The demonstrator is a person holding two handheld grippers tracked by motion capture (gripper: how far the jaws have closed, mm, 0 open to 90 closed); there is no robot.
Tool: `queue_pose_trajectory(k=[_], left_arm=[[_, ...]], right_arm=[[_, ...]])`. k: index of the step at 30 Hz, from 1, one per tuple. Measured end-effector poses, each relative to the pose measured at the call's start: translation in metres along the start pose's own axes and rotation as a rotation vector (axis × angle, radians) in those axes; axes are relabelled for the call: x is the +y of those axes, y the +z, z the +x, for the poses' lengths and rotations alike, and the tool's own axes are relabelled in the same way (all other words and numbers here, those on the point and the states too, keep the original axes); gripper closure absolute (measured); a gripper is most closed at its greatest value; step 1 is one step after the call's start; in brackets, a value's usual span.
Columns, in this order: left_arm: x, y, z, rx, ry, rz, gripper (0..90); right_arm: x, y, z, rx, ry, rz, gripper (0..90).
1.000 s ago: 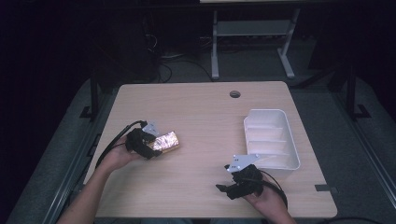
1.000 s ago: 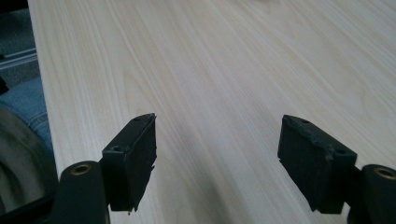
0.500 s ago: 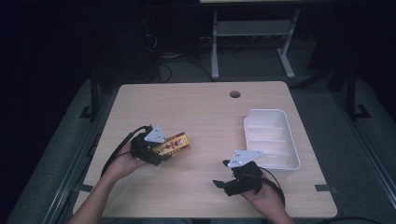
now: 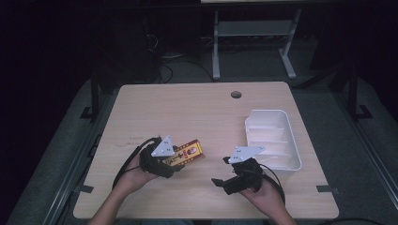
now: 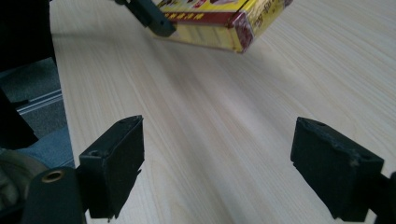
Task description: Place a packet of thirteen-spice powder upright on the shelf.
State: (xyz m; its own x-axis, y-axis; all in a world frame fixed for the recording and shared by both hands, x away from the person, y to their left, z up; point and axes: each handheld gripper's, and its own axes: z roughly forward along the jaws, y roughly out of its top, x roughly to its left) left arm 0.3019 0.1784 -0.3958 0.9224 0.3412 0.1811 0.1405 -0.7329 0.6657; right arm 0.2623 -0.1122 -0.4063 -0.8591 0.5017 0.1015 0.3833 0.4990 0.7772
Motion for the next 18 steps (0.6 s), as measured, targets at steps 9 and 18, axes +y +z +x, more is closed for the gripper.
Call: queue_pose_trajectory(k=[9, 18], left_arm=[[0.014, 0.003, -0.025, 0.014, 0.022, -0.048, 32.3], [0.014, 0.016, -0.050, 0.031, 0.038, -0.082, 32.3]], right_arm=[[0.009, -0.001, -0.006, 0.023, 0.044, -0.020, 18.3], [0.002, 0.002, -0.011, 0.047, 0.159, -0.042, 26.6]])
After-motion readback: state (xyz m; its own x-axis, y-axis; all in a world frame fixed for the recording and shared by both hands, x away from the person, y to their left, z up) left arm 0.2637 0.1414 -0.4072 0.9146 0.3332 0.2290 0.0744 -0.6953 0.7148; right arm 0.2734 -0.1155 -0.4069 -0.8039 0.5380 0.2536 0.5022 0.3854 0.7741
